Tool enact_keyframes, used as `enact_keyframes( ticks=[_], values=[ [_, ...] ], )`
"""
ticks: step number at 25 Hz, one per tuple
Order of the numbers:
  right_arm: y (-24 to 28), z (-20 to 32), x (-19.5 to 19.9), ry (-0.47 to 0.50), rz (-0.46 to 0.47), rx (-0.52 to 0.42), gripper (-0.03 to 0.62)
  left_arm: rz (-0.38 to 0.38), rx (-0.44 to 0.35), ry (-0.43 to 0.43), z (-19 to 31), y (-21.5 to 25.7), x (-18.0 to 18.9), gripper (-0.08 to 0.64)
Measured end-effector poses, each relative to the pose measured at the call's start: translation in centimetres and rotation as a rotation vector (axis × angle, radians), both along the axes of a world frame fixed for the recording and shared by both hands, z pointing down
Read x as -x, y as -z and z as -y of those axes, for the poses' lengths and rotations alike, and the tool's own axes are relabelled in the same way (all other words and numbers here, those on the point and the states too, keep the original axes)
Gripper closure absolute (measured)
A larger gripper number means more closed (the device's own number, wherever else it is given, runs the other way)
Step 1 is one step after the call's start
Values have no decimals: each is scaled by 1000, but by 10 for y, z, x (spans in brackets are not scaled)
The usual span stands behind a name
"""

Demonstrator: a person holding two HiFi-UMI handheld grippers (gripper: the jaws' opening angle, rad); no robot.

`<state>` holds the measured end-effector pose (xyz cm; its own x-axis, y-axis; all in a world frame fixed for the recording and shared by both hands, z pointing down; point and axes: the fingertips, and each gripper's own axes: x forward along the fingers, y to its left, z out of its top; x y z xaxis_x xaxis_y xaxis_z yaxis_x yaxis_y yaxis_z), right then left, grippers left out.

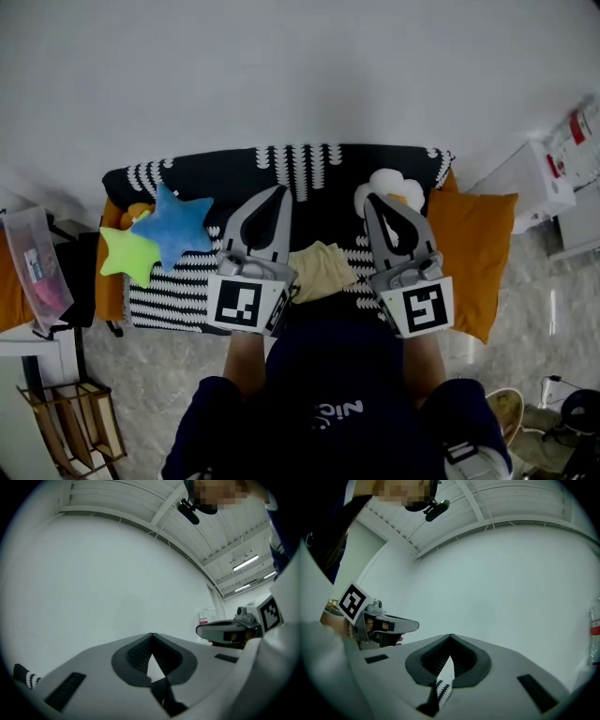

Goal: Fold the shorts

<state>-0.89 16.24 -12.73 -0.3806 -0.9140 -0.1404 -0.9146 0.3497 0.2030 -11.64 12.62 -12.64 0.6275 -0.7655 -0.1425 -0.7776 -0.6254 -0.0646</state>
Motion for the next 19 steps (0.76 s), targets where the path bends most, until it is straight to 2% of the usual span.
enact_keyframes(
  ticks=[7,12,16,19],
  values=[
    [-4,-3,-3,-41,-29,-4,584,34,-16,-17,-6,-1,-1,558],
    [-7,-5,-4,-41,-30,4,584,-11,16,-42,-8,-5,2,558],
    [-13,-5,-5,-49,-48,10,584,37,15,-18,-11,-14,7,558],
    [-20,-5,-3,-61,-92,15,584,46,24,-7,-13,-20,11,558]
  ],
)
